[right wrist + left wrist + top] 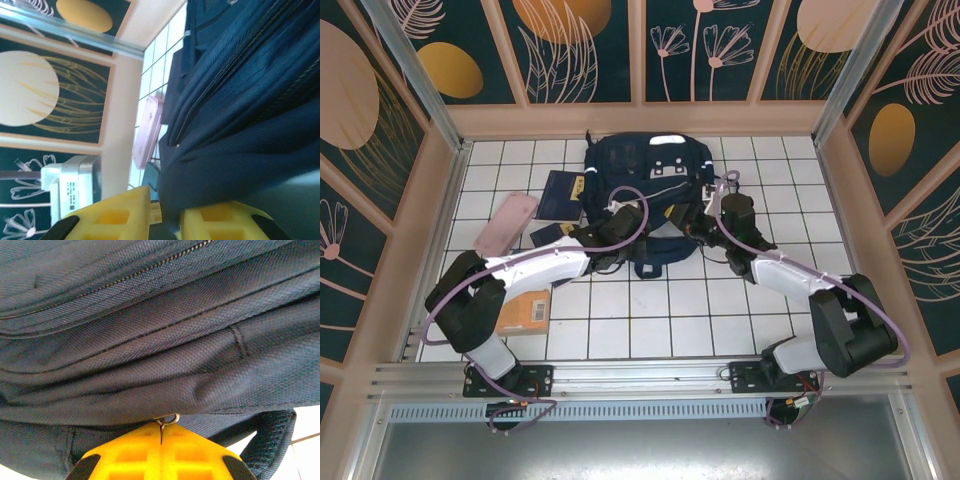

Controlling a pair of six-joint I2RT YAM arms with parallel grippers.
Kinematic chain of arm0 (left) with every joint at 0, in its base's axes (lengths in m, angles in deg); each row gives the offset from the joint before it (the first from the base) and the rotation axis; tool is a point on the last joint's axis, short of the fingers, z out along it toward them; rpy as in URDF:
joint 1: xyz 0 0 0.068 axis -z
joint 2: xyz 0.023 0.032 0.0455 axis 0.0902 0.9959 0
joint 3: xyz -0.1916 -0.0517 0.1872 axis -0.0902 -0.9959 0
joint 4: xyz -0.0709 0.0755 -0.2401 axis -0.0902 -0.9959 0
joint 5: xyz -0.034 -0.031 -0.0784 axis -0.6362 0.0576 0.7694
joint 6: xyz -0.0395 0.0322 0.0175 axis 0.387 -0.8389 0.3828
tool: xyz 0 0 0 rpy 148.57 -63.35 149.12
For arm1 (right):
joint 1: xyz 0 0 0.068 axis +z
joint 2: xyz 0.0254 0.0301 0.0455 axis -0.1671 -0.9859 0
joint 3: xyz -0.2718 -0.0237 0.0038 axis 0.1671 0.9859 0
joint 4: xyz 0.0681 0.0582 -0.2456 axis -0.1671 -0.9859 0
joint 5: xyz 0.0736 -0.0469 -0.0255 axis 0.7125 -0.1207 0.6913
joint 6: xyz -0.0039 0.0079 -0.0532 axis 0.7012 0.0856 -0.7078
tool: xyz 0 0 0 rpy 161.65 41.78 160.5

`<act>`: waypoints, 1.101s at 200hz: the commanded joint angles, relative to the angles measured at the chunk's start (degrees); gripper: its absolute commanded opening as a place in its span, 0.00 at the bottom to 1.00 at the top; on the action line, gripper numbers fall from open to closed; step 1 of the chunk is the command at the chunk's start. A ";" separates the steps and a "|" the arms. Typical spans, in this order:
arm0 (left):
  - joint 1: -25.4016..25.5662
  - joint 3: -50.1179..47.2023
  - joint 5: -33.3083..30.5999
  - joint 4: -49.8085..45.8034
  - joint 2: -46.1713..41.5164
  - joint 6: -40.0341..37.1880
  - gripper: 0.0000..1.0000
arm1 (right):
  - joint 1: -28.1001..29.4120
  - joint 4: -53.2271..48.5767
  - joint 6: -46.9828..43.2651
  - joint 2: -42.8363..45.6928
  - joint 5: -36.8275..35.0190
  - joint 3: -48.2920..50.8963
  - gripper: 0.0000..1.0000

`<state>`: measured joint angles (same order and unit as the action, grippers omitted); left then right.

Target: Pack the student bag

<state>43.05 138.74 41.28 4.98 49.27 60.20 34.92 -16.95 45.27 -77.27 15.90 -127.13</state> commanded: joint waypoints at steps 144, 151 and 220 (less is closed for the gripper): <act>-1.77 3.60 2.79 -5.82 -5.67 -15.26 0.00 | 2.21 -9.70 16.11 1.93 -7.13 2.59 0.47; -1.79 3.51 3.10 -5.44 -5.51 -15.56 0.00 | 2.16 -11.66 17.80 2.01 -8.04 2.65 0.47; -1.76 3.42 3.92 -3.97 -4.07 -16.37 0.00 | 2.64 -31.34 23.64 -3.86 -12.60 -6.13 0.47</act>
<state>41.44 140.25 44.17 -2.38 44.97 45.40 36.99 -40.12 65.64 -77.71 4.32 -128.92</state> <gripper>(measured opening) 0.052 0.469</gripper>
